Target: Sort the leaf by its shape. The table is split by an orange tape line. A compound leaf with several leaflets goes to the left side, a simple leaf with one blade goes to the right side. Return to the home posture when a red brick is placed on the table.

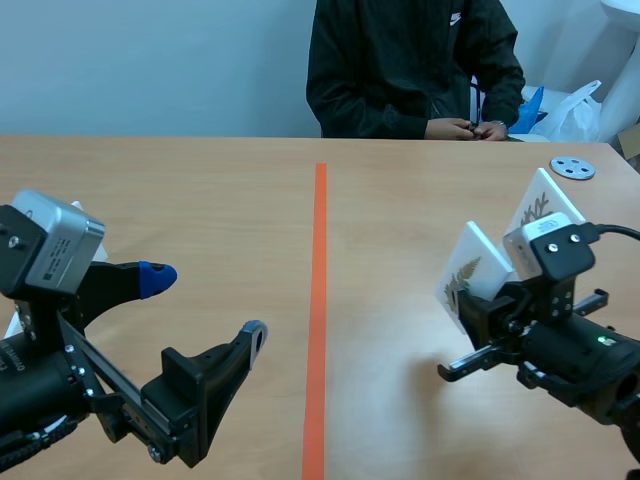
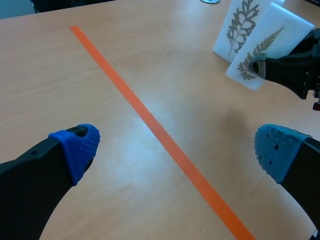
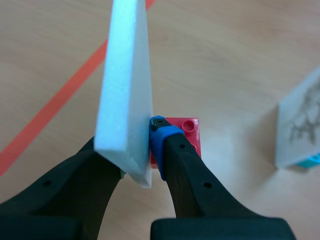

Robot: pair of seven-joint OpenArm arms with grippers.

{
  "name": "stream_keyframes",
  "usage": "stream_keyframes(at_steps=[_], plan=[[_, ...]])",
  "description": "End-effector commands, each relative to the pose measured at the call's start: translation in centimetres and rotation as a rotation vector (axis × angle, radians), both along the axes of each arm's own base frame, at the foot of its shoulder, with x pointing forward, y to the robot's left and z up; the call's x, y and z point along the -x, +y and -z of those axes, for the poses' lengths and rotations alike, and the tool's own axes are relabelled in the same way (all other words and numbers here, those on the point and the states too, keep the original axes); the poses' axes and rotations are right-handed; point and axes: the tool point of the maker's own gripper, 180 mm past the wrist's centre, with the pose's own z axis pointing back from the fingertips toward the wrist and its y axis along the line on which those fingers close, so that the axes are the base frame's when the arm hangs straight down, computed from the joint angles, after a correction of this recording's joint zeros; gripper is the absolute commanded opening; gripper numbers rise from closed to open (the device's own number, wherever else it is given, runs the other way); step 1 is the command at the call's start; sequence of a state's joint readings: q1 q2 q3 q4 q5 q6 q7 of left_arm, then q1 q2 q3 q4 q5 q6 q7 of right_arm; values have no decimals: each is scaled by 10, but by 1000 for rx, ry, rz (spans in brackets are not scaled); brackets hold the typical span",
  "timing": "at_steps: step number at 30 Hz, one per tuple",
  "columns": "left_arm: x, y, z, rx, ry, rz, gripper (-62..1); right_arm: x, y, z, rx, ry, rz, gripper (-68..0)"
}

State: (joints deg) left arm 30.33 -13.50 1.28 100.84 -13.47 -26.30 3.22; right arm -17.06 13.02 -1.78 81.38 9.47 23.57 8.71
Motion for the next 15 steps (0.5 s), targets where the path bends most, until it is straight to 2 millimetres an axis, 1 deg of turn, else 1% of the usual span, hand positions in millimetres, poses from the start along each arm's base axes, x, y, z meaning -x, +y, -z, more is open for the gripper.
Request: stream_keyframes(at_steps=[1, 6, 9, 15], plan=[[-1, -1, -8, 15, -22, -1, 14, -7, -10, -11, 5, -35, 18, -640], [-1, -1, -8, 14, -22, -1, 14, -9, -36, -12, 36, -32, 83, -640], [-1, -1, -8, 14, -21, -1, 14, -10, -43, -10, 41, -26, 103, -641], [-1, -1, -8, 15, -22, -1, 14, -14, -56, 6, 30, 5, 154, -640]])
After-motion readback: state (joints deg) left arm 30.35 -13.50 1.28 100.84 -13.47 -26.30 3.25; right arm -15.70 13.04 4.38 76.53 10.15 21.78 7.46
